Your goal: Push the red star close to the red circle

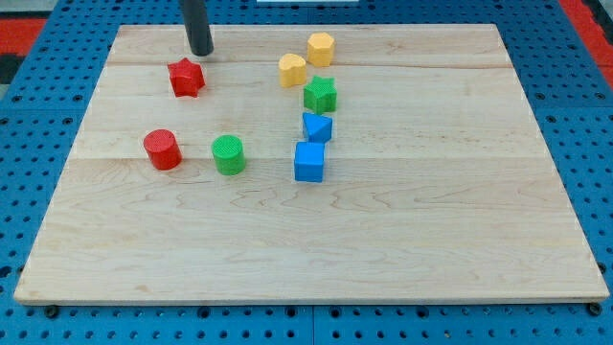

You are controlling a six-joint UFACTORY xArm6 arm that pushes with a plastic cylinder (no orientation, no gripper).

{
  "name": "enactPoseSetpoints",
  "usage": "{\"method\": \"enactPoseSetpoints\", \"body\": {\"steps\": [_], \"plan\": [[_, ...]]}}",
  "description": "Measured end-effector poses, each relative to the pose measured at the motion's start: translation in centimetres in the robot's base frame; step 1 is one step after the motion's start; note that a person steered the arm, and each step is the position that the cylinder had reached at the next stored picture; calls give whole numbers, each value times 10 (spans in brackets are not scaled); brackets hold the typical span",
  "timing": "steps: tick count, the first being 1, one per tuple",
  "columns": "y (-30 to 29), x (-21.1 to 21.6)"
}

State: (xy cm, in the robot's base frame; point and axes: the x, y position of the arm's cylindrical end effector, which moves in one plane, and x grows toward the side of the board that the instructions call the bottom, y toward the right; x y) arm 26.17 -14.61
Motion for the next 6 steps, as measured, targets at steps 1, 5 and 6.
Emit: {"method": "enactPoseSetpoints", "body": {"steps": [1, 5, 6], "plan": [[-29, 14], [20, 46], [48, 10]]}}
